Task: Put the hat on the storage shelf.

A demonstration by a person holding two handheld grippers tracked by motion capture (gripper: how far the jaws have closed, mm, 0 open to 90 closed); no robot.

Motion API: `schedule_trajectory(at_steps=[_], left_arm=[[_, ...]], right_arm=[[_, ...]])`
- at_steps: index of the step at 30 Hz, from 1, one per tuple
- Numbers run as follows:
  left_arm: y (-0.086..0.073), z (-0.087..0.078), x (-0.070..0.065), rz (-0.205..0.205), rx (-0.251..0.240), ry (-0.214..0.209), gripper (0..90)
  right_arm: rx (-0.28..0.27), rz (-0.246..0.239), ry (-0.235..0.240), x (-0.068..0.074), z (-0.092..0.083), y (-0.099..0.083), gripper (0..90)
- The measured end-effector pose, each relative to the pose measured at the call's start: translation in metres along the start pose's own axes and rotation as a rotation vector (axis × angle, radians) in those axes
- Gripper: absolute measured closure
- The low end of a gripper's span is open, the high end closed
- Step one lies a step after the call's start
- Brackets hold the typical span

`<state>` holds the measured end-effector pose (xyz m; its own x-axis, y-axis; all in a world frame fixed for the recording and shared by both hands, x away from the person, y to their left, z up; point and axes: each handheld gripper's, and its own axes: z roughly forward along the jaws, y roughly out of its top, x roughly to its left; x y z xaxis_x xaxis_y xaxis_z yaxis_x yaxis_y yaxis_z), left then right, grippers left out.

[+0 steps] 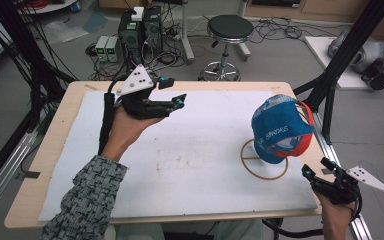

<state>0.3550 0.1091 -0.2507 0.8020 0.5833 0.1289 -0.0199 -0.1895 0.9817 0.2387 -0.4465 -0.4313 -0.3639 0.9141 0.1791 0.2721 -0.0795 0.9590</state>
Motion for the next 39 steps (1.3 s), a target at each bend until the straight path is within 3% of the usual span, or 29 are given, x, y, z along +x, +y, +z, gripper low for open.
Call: schedule_trajectory(at_steps=[15,22,28,39], left_arm=[[-0.044,-0.073,0.018,-0.098,-0.013,0.150,35.3],[-0.081,-0.109,0.021,-0.176,-0.018,0.249,27.9],[-0.105,-0.132,0.021,-0.205,-0.016,0.308,22.6],[-0.139,-0.161,0.017,-0.243,-0.002,0.362,18.9]], right_arm=[[0.013,-0.005,0.009,0.004,0.007,0.001,11.2],[0.013,-0.005,0.010,0.006,0.008,0.001,11.2],[0.005,0.000,0.010,0.008,0.008,0.002,11.2],[0.027,-0.010,0.016,0.012,0.011,0.002,11.2]])
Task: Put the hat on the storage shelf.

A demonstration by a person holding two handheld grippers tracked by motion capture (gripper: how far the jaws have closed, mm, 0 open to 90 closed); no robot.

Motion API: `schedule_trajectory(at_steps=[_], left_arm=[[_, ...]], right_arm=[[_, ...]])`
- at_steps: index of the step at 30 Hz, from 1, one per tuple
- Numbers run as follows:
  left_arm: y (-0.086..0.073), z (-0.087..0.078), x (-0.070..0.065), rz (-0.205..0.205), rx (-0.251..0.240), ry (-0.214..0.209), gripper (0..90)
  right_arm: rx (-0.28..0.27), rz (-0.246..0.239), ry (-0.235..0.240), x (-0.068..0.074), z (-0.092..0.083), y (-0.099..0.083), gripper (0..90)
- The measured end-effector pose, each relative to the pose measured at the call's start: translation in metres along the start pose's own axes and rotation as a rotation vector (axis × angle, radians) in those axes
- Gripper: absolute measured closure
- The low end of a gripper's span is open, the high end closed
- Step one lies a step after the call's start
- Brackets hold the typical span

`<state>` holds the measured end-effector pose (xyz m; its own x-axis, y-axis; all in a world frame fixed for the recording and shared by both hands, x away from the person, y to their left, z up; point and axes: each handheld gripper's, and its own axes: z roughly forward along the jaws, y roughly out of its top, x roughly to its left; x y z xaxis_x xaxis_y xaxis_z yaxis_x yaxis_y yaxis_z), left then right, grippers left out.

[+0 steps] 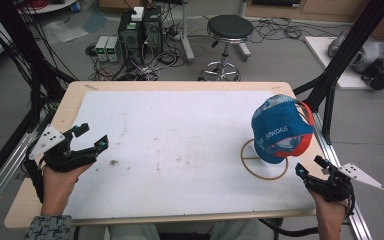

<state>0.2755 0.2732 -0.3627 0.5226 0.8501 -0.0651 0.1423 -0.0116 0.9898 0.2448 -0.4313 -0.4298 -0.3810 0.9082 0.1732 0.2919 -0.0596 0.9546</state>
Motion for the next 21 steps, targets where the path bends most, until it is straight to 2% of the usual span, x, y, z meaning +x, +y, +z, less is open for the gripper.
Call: schedule_trajectory(at_steps=[5,10,14,21], left_arm=[[-0.016,-0.005,0.003,-0.002,0.021,0.026,18.6],[-0.030,-0.007,0.005,-0.013,0.028,0.035,18.6],[-0.035,-0.009,0.007,-0.031,0.031,0.031,18.6],[-0.038,-0.011,0.006,-0.018,0.032,0.028,18.6]], right_arm=[[0.001,-0.006,0.001,0.001,0.001,0.000,11.2],[0.005,-0.011,0.003,0.001,0.002,0.000,11.2],[0.005,-0.010,0.003,0.002,0.002,0.000,11.2],[0.005,-0.008,0.003,0.001,0.003,0.000,11.2]])
